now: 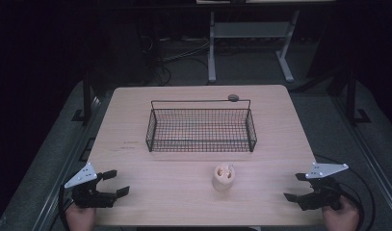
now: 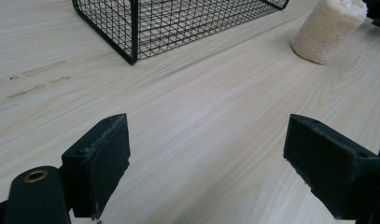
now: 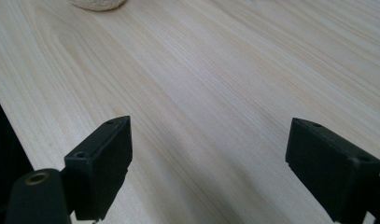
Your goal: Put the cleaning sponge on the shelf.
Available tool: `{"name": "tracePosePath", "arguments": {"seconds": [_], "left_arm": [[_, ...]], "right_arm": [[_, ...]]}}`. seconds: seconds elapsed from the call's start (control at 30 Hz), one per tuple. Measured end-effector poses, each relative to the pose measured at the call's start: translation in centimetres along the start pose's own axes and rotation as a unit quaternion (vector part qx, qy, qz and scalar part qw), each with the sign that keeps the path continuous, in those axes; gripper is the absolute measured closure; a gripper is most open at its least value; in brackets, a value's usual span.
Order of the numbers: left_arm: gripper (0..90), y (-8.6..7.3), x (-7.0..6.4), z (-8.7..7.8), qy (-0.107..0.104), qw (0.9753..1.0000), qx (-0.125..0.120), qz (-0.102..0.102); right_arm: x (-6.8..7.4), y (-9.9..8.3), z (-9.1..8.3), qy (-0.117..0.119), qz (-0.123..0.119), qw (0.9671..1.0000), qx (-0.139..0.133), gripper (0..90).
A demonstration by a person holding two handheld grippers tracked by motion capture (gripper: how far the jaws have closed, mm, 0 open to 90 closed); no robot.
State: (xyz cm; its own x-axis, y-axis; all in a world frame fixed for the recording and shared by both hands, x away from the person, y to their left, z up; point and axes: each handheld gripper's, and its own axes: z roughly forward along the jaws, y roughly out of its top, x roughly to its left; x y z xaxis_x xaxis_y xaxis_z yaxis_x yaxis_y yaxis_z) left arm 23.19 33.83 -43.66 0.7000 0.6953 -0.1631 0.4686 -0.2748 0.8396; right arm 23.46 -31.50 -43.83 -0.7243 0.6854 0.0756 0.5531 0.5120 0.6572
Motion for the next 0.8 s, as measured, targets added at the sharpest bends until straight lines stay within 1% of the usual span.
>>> {"name": "tracePosePath", "arguments": {"seconds": [0.07, 0.1, 0.17, 0.23, 0.4, 0.43, 0.53, 0.6, 0.67, 0.77, 0.8], "left_arm": [[13.4, 0.0, 0.0, 0.1, 0.0, 1.0, 0.001, -0.001], [13.4, 0.0, 0.0, 0.1, -0.001, 1.0, 0.004, 0.001], [13.4, 0.1, 0.0, 0.2, -0.001, 1.0, 0.004, 0.002], [13.4, 0.1, 0.0, 0.2, -0.001, 1.0, 0.005, 0.002], [13.4, 0.1, 0.0, 0.2, -0.001, 1.0, 0.006, 0.002], [13.4, 0.1, 0.0, 0.2, -0.001, 1.0, 0.006, 0.002], [13.4, 0.0, 0.0, 0.2, -0.001, 1.0, 0.005, 0.002], [13.4, 0.0, 0.0, 0.2, -0.002, 1.0, 0.005, 0.002], [13.4, 0.0, 0.0, 0.2, -0.001, 1.0, 0.003, 0.001], [13.4, -0.1, 0.0, 0.1, 0.0, 1.0, 0.004, -0.001], [13.4, -0.1, 0.0, 0.1, 0.0, 1.0, 0.003, -0.002]], "right_arm": [[-0.1, 0.0, 0.1, 0.004, -0.003, 1.0, 0.003, 14.5], [-0.1, 0.1, 0.2, 0.009, 0.0, 1.0, 0.003, 14.5], [-0.1, 0.1, 0.3, 0.013, -0.005, 0.9999, 0.007, 14.5], [-0.1, 0.2, 0.3, 0.009, -0.015, 0.9998, 0.01, 14.5], [-0.1, 0.6, 0.6, 0.012, -0.013, 0.9998, 0.006, 14.5], [0.0, 0.8, 0.7, 0.015, -0.009, 0.9998, 0.009, 14.5], [0.3, 1.2, 1.0, 0.016, -0.02, 0.9995, 0.018, 14.5], [0.4, 1.5, 1.1, 0.023, -0.027, 0.9992, 0.019, 14.5], [0.6, 1.8, 1.2, 0.026, -0.028, 0.9991, 0.018, 14.5], [0.7, 2.2, 1.2, 0.044, -0.034, 0.9982, 0.02, 14.5], [0.8, 2.3, 1.2, 0.044, -0.036, 0.9982, 0.02, 14.5]]}}
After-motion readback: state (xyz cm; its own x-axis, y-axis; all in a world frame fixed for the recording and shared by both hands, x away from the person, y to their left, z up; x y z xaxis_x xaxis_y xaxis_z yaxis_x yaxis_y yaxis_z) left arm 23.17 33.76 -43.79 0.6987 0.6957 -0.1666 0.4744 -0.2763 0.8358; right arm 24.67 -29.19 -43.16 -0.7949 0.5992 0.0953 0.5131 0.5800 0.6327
